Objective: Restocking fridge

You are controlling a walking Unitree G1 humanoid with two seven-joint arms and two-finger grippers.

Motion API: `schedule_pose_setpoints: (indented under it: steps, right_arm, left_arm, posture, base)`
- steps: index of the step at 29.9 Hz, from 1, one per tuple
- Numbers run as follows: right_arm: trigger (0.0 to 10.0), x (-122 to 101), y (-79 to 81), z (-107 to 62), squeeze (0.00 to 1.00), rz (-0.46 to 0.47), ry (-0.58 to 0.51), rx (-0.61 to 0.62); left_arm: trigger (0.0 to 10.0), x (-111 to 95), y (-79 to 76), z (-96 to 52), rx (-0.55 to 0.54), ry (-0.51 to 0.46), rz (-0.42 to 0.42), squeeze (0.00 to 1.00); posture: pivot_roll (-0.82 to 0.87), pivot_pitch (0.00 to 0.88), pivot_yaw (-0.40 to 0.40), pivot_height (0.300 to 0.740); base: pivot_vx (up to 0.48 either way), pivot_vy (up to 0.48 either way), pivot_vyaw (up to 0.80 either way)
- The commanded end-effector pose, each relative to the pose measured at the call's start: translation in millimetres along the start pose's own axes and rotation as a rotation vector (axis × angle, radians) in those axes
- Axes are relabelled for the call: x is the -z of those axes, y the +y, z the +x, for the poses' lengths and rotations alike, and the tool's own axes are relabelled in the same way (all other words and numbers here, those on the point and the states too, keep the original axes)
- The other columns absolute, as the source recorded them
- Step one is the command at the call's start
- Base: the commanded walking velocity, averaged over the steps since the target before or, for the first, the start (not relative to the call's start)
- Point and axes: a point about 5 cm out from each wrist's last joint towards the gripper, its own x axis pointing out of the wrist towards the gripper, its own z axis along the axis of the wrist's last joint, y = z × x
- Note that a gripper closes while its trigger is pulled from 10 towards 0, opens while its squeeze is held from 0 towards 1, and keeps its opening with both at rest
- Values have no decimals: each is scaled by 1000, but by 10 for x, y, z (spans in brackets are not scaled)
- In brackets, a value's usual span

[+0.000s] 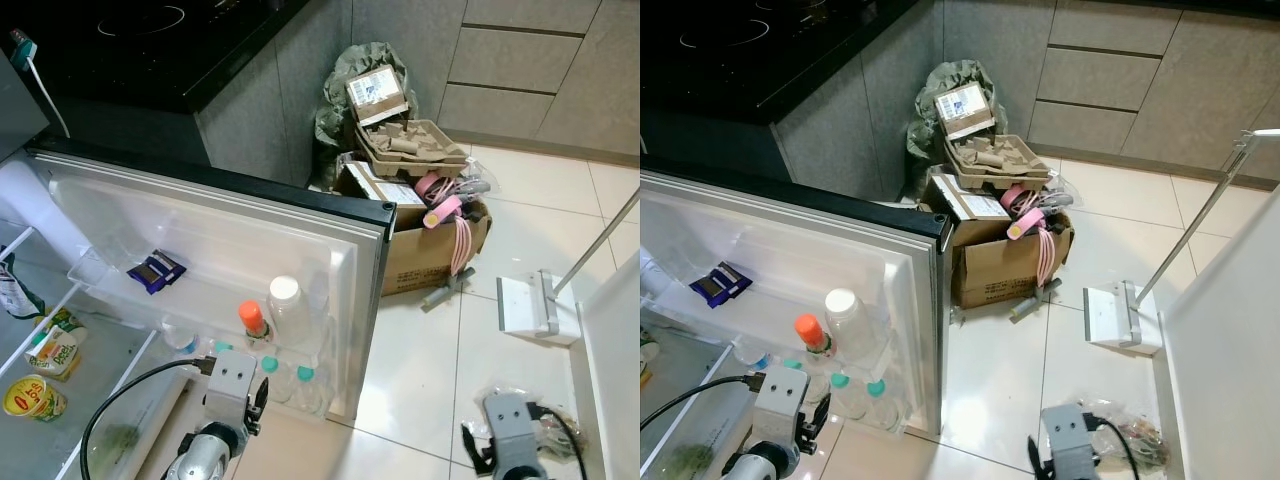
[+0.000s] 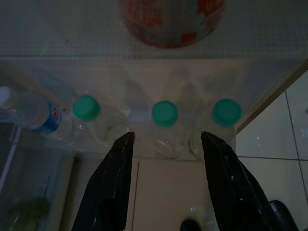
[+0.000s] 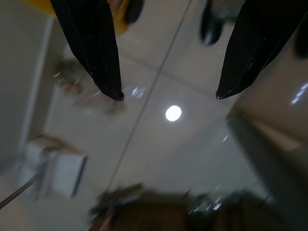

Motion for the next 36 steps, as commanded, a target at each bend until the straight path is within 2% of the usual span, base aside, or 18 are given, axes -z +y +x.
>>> schedule_pose_setpoints:
  steps: [1, 2, 4, 5, 7, 8, 11, 14, 18, 26, 28, 29, 30, 33, 36]
  right_arm:
    - [10000, -97, -74, 31, 0, 0, -50, 23]
    - [10000, -302, -127, 118, 0, 2, -125, 27]
    - [10000, -349, -137, 136, 0, 2, -142, 28]
    - [10000, -488, -141, 186, 0, -3, -191, 18]
    - [10000, -770, -114, 271, 0, -13, -288, -14]
    - [10000, -770, -114, 271, 0, -13, -288, -14]
    - [10000, -1087, -17, 363, 0, -11, -381, -68]
    - [10000, -1191, 28, 395, 0, 1, -406, -87]
    - [10000, -1250, 97, 408, 0, -1, -424, -122]
    - [10000, -1438, 347, 370, 0, 27, -491, -306]
    - [10000, -1438, 347, 370, 0, 27, -491, -306]
    - [10000, -1523, 441, 320, 0, 27, -519, -397]
    - [10000, -1523, 441, 320, 0, 27, -519, -397]
    - [10000, -1607, 566, 234, 0, 20, -546, -521]
    - [10000, -1612, 616, 196, 0, 11, -548, -569]
  left_arm:
    - [10000, 82, 24, -47, -22, 25, 12, 0]
    - [10000, 100, 106, -70, -94, 21, 34, 0]
    - [10000, 103, 125, -75, -111, 19, 39, 0]
    - [10000, 113, 194, -103, -170, 24, 39, 0]
    - [10000, 129, 315, -181, -258, 27, 74, 0]
    - [10000, 129, 315, -181, -258, 27, 74, 0]
    - [10000, 83, 420, -280, -318, -1, 125, 0]
    - [10000, 21, 445, -306, -331, -26, 144, 0]
    - [10000, -60, 429, -305, -324, -47, 119, 0]
    - [10000, -121, 330, -292, -314, -65, 79, 0]
    - [10000, -121, 330, -292, -314, -65, 79, 0]
    - [10000, -116, 325, -305, -327, -61, 79, 0]
    - [10000, -116, 325, -305, -327, -61, 79, 0]
    - [10000, -106, 337, -328, -343, -50, 77, 0]
    - [10000, -99, 353, -338, -353, -44, 76, 0]
  posture:
    - [-106, 156, 16, 737]
    - [-109, 157, 23, 737]
    - [-109, 157, 23, 737]
    - [-109, 160, 30, 737]
    - [-109, 162, 38, 737]
    - [-109, 162, 38, 737]
    - [-102, 163, 39, 737]
    - [-99, 162, 38, 737]
    - [-87, 159, 38, 737]
    - [-92, 158, 42, 737]
    - [-92, 158, 42, 737]
    - [-98, 158, 41, 737]
    - [-98, 158, 41, 737]
    - [-100, 156, 39, 737]
    - [-100, 156, 37, 737]
  base:
    - [0, 0, 0]
    - [0, 0, 0]
    - [0, 0, 0]
    - [0, 0, 0]
    - [0, 0, 0]
    - [0, 0, 0]
    - [0, 0, 0]
    - [0, 0, 0]
    - [0, 0, 0]
    - [0, 0, 0]
    - [0, 0, 0]
    - [0, 0, 0]
    - [0, 0, 0]
    - [0, 0, 0]
    - [0, 0, 0]
